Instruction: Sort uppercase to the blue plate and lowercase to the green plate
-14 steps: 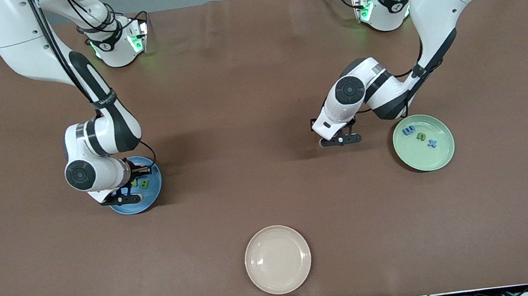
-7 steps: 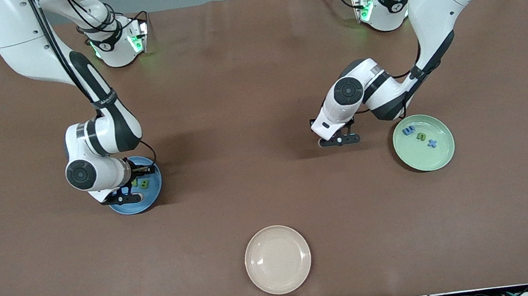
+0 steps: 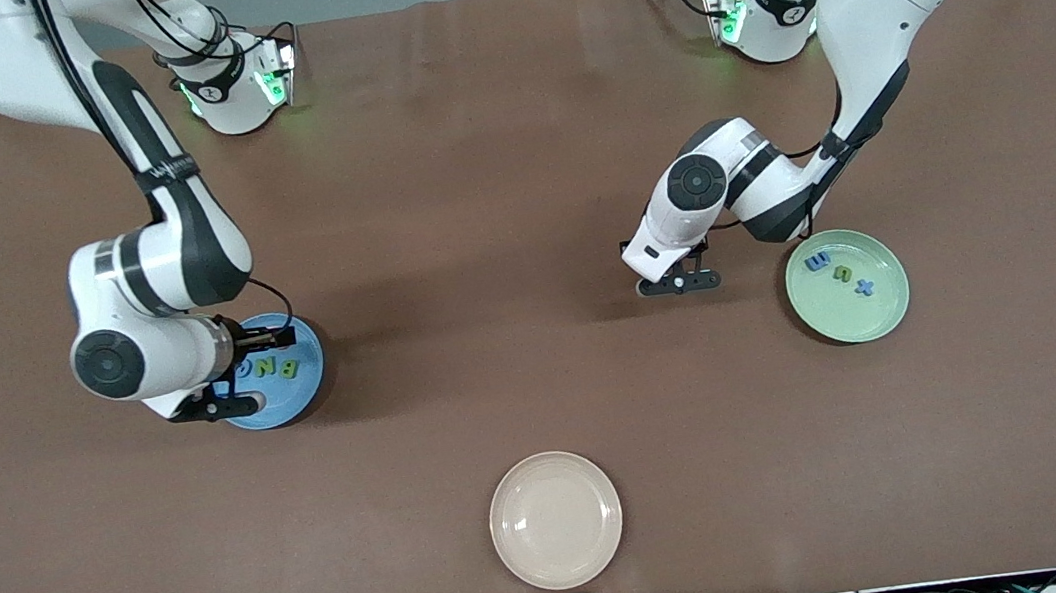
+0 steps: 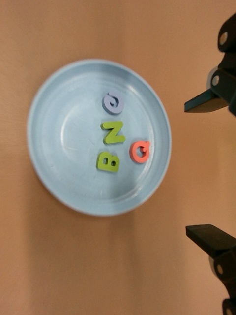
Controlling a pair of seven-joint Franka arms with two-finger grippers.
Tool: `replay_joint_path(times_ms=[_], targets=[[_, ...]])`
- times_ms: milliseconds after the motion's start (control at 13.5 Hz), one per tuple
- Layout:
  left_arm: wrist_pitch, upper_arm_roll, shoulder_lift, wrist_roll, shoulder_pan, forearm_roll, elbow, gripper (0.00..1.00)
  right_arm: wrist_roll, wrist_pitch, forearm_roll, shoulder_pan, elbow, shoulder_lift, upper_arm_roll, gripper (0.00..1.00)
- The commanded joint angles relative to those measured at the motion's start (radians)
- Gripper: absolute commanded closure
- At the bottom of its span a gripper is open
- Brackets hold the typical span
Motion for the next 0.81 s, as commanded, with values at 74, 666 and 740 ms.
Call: replay_joint_path(times_ms=[74, 666, 740], targets=[[0.016, 0.013, 0.013, -0.018, -0.012, 0.030, 0.011, 0.48, -0.007, -0.070, -0.111, -0.021, 0.056, -0.103, -0.004, 0.00], [0.017, 0.013, 0.018, -0.017, -0.012, 0.045, 0.013, 0.71, -0.109, -0.211, -0.121, -0.165, 0.173, -0.212, -0.004, 0.00], [0.017, 0.013, 0.016, -0.017, -0.012, 0.050, 0.013, 0.75, -0.115, -0.239, -0.121, -0.183, 0.191, -0.212, -0.004, 0.00]])
